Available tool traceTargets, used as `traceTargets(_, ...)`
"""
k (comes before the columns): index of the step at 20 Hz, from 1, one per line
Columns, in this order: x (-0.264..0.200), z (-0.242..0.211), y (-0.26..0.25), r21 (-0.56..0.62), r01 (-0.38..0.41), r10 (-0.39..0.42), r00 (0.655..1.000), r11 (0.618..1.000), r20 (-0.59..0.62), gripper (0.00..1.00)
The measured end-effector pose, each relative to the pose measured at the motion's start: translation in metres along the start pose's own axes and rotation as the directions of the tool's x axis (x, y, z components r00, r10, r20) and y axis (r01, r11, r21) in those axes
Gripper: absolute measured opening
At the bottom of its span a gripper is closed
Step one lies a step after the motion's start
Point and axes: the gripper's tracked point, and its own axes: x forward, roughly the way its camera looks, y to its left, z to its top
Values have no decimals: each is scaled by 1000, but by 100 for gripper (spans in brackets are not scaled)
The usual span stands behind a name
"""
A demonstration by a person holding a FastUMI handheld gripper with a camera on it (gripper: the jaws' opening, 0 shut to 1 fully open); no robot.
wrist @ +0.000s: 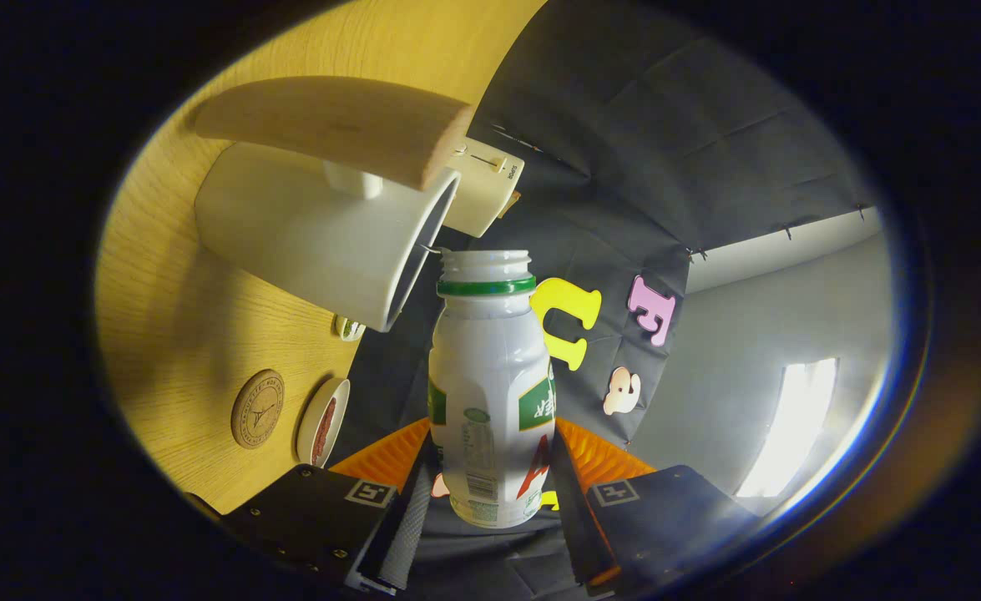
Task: Take the bottle from table, then pour the juice into the cup, finally place the bottle on the coaster
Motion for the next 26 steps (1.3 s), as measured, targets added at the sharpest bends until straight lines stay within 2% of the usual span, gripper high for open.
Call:
traceTargets(9, 1, -4, 5, 24, -23, 24, 1000, 999, -11, 70)
traceTargets(11, 1, -8, 10, 79, -47, 49, 998, 996, -26, 70)
traceTargets(13, 5, -16, 21, 200, -102, 113, 993, 975, -45, 70)
traceTargets(15, 6, -21, 34, 375, -151, 181, 982, 914, -46, 70)
traceTargets(18, 2, -29, 40, 574, -161, 223, 974, 803, -38, 70)
traceTargets(21, 5, -28, 42, 747, -182, 268, 963, 640, 6, 71)
traceTargets(24, 9, -36, 44, 848, -172, 296, 955, 501, 19, 71)
traceTargets(26, 13, -37, 48, 906, -171, 322, 946, 386, 41, 71)
